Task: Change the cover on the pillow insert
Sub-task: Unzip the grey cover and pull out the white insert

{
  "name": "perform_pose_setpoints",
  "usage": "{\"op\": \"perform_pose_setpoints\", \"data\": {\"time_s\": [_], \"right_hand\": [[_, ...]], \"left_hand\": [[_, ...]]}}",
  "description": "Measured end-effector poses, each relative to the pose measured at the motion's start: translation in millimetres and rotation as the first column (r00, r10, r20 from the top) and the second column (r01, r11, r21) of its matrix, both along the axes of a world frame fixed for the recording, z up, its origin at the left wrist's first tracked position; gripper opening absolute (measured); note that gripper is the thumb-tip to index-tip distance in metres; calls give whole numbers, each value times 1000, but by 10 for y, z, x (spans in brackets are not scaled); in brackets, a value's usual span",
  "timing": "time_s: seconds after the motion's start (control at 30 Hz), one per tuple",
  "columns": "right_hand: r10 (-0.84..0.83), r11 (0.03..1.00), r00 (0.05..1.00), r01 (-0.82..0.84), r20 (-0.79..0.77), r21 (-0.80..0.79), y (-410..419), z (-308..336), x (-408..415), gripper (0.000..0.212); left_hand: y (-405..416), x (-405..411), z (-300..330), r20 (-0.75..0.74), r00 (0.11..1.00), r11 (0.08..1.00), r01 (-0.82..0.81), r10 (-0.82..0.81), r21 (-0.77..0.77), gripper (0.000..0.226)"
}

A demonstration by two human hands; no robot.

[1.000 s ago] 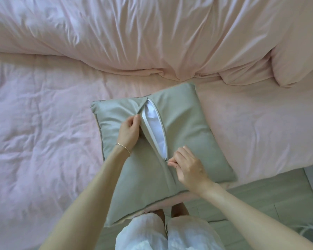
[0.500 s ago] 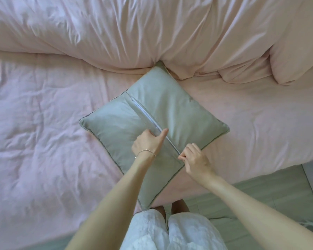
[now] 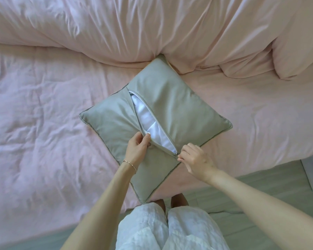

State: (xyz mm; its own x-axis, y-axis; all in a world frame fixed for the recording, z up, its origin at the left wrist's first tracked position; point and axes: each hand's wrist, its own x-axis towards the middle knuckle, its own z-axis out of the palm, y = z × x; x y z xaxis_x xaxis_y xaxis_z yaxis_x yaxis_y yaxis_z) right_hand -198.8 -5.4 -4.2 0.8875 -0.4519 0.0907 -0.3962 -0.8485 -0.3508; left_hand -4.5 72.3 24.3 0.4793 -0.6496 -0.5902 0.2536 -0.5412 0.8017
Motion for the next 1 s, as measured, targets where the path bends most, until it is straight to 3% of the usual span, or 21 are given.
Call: {"op": "perform_pose_setpoints", "data": {"time_s": [0.1, 0.27, 0.37, 0.4, 0.47, 0.57, 0.63, 0.83, 0.9, 0.93, 1.0], "right_hand": [[-15, 998, 1000, 14, 18, 58, -124, 136, 84, 24], [-274, 957, 960, 267, 51, 114, -263, 371, 695, 35], [-343, 917, 907, 379, -244, 121, -288, 400, 1077, 51], [-341, 911, 873, 399, -348, 107, -291, 381, 1151, 51], [-360, 895, 838, 434, -410, 102, -297, 312, 1197, 37], [-437, 779, 836, 537, -332, 325, -350, 245, 1083, 21], [-481, 724, 837, 547, -261, 420, -374, 252, 960, 20], [-576, 653, 804, 562, -150, 508, -190, 292, 666, 15], [-613, 625, 781, 571, -118, 532, -155, 299, 604, 17], [-636, 604, 763, 586, -117, 541, -154, 301, 581, 18], [-674, 555, 722, 635, -157, 537, -170, 288, 544, 22]], "left_hand": [[104, 30, 3, 56, 992, 994, 109, -111, 24, 28], [318, 100, 61, 223, 925, 951, 307, -307, 35, 49], [443, 122, 97, 261, 902, 938, 344, -345, 52, 42], [465, 126, 93, 270, 900, 939, 337, -344, 74, 37], [461, 119, 77, 322, 876, 933, 326, -359, 153, 32], [341, 34, 50, 474, 750, 879, 312, -461, 361, 37], [188, -43, 63, 535, 706, 870, 249, -463, 425, 24], [-429, 31, 107, 678, 669, 946, 131, -305, 297, 20], [-551, 161, 106, 683, 647, 932, 136, -339, 335, 20], [-575, 222, 98, 659, 666, 928, 148, -350, 342, 20], [-555, 327, 51, 528, 808, 954, 127, -259, 273, 15]]}}
